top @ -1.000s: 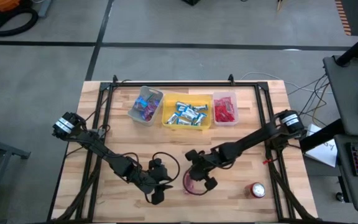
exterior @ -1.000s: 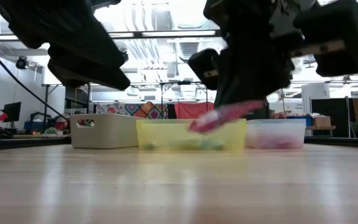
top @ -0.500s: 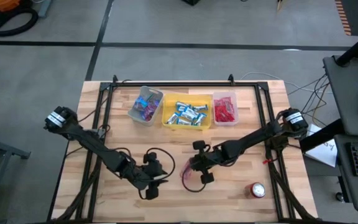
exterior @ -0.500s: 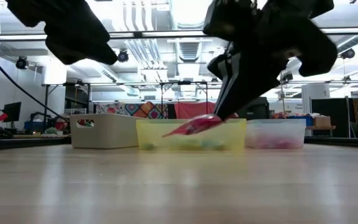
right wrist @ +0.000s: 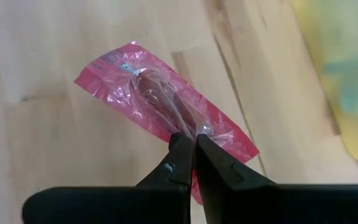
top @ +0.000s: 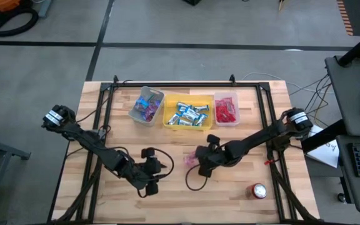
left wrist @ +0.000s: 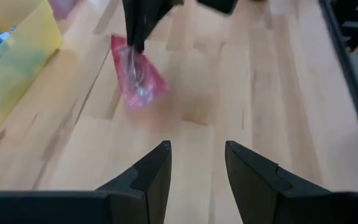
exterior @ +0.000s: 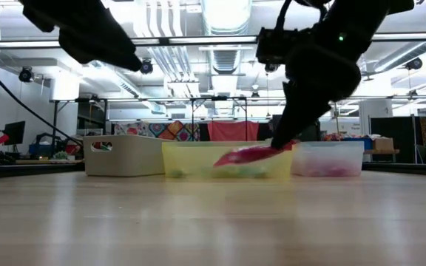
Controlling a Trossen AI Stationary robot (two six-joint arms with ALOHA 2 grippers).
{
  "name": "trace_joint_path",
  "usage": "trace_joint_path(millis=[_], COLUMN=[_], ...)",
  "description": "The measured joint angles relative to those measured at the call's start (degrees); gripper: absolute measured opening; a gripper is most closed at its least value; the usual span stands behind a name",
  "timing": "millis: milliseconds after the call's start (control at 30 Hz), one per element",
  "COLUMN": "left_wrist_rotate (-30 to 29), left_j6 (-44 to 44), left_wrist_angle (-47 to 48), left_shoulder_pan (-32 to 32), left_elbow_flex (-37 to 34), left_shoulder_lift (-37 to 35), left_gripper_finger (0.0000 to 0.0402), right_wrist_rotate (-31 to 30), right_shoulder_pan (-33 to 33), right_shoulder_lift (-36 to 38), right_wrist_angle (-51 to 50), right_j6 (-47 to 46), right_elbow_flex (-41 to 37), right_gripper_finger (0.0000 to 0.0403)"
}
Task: Sort candy
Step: Put the red candy into the transparent bin
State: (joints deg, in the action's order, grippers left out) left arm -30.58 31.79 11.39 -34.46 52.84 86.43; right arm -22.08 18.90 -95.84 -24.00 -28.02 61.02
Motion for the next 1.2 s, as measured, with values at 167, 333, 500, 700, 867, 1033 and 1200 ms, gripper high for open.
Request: trace_joint_path(millis=[167,333,500,700,867,1033,1200], left_wrist_rotate=[-0.1,-0.1,-0.1,-0.1,-0.1,-0.2,-0.4], left_j6=[0.2,-0.3,-1.1,-3.1,-4.8,-5.1,-6.9], left_wrist_angle=[1.9,2.8,2.9,3.3,6.4,9.9,10.7], left_shoulder_pan=[0.0,0.0,0.0,0.0,0.0,0.0,0.0], left_elbow_flex=[0.0,0.0,0.0,2.4,5.4,7.8,8.3], left_shoulder_lift=[0.0,0.0,-0.1,-0.1,-0.1,-0.1,-0.1], left_gripper_finger=[0.0135,0.0135,0.0135,0.0135,0.0135,0.0135,0.0135], right_wrist_rotate=[-0.3,-0.6,-2.9,-5.5,-3.5,1.4,12.1], right_shoulder_pan=[-0.1,-0.2,-2.0,-9.8,-21.0,-34.1,-47.1], right_shoulder_lift=[4.6,10.9,17.7,26.0,31.2,34.6,35.9], right_wrist_angle=[-1.2,-3.1,-9.9,-18.6,-19.1,-17.0,-10.6], right_j6=[-2.2,-4.2,-5.2,-2.8,3.9,11.1,16.3], right_elbow_flex=[-1.1,-3.2,-4.3,-4.7,-7.3,-10.7,-15.1], right_gripper_finger=[0.0009,0.0009,0.0009,0.0009,0.0009,0.0009,0.0009])
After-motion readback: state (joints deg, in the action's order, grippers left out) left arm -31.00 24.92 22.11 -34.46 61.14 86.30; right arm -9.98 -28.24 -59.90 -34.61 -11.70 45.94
